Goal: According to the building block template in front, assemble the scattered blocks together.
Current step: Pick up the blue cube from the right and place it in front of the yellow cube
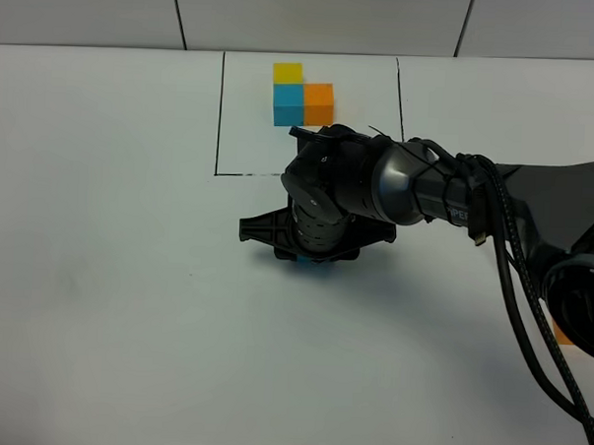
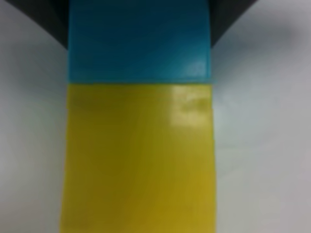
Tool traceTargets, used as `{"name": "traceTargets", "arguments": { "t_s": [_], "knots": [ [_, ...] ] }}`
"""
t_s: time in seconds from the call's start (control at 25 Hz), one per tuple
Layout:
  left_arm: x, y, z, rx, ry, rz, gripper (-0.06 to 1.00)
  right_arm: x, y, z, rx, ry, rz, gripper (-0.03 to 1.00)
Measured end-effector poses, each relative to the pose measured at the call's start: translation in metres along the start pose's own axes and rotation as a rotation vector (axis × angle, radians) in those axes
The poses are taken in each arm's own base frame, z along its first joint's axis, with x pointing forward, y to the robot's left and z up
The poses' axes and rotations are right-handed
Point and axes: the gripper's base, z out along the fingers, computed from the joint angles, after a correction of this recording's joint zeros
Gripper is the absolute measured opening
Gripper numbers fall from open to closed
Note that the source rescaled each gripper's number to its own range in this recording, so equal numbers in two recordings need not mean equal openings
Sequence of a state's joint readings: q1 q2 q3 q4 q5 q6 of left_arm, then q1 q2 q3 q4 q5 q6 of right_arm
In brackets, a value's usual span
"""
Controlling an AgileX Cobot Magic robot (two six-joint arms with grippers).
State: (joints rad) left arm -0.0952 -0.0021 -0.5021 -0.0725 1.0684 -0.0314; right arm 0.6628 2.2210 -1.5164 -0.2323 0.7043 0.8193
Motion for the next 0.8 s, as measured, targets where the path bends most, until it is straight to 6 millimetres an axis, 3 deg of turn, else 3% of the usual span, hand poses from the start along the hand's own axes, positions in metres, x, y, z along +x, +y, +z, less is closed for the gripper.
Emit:
{"name": "traceTargets", "arguments": {
  "t_s": [0.8],
  "knots": [
    [0.0, 0.0, 0.0, 0.0, 0.0, 0.0, 0.59, 0.0, -0.0001, 0.0004, 0.001, -0.001, -0.002, 0.31]
  ]
}}
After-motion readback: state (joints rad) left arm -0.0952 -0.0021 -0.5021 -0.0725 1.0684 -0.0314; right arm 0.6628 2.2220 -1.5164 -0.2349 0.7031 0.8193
